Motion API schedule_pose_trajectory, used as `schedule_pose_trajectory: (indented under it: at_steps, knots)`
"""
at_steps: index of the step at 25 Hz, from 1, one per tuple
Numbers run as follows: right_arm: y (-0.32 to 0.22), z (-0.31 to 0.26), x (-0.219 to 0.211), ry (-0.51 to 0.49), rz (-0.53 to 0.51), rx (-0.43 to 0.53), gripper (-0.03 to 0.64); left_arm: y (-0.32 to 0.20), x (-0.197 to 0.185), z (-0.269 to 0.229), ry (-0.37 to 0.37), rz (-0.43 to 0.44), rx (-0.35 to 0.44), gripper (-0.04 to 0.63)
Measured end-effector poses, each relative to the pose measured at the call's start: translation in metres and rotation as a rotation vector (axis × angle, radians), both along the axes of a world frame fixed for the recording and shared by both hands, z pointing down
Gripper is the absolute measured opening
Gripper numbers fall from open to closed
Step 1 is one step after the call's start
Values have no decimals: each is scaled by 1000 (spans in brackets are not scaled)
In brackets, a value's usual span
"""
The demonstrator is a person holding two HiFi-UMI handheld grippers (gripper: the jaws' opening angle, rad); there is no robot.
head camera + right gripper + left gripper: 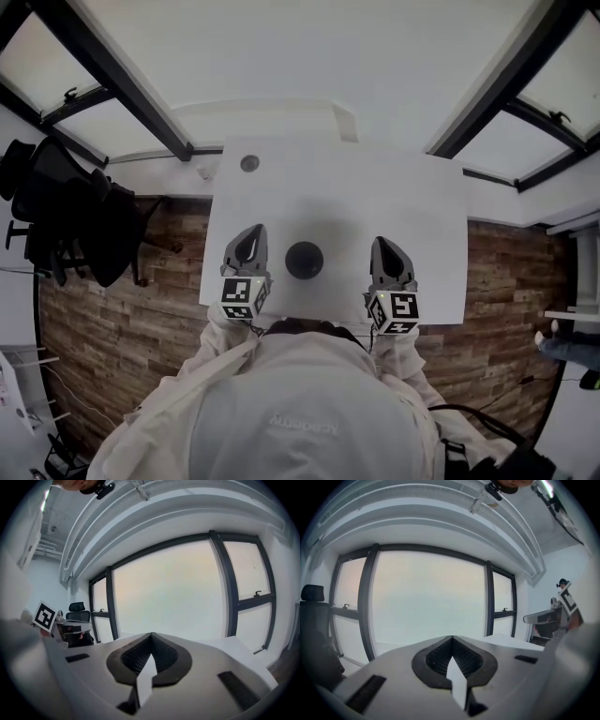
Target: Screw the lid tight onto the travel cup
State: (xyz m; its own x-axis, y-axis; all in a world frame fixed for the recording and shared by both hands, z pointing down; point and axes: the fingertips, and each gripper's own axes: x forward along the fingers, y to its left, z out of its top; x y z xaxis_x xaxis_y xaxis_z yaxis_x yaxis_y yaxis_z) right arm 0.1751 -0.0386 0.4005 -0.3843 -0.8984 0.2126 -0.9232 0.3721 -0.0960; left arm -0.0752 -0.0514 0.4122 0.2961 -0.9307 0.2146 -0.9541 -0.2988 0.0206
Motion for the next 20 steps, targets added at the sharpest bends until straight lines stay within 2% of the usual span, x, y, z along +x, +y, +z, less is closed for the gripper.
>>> schedule_pose_trajectory:
  at_steps: [4, 9, 14, 20]
  knots:
    - [-5, 0, -2, -7, 5, -5, 20, -4, 8, -1, -53, 27, 24, 8]
    - [-6, 0, -12, 3, -6, -1, 20, -2, 7, 3, -27, 24, 24, 8]
    - [-7, 3, -16, -5, -15, -6, 20, -2, 12, 9, -40, 52, 15, 8]
    - [-7, 3, -18, -47, -25, -5, 20, -4, 14, 10, -39, 44, 14, 8]
